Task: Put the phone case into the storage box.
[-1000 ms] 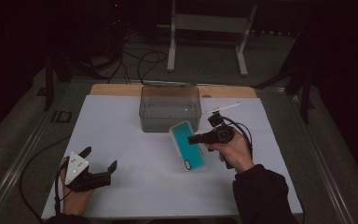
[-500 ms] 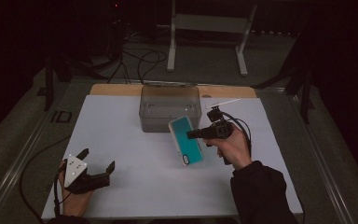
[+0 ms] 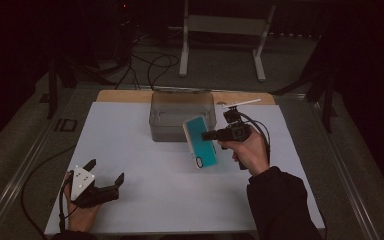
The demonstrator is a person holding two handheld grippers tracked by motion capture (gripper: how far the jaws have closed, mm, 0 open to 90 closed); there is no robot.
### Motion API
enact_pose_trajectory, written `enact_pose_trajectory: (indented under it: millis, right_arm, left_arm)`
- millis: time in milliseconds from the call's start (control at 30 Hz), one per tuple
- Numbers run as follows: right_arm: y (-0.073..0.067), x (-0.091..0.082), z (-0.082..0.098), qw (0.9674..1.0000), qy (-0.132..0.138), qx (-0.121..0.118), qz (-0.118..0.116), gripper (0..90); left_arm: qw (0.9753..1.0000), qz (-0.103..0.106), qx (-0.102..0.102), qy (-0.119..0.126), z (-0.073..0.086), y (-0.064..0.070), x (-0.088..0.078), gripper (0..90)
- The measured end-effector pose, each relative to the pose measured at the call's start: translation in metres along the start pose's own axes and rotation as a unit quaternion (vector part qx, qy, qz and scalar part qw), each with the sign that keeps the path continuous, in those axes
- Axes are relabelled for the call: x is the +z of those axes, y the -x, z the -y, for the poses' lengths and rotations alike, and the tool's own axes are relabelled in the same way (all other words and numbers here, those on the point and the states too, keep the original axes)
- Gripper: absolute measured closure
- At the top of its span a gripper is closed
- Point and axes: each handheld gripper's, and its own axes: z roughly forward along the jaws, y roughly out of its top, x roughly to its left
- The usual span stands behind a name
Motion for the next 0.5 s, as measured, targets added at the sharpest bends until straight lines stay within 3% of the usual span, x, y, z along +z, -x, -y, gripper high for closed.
enact_pose_trajectory:
  millis: [500]
  right_arm:
    - [-0.003,-0.001,-0.014,0.9998,0.011,-0.001,0.015,81.7]
  left_arm:
    - [1.0,0.001,0.0,0.0,0.0,0.002,0.001,0.3]
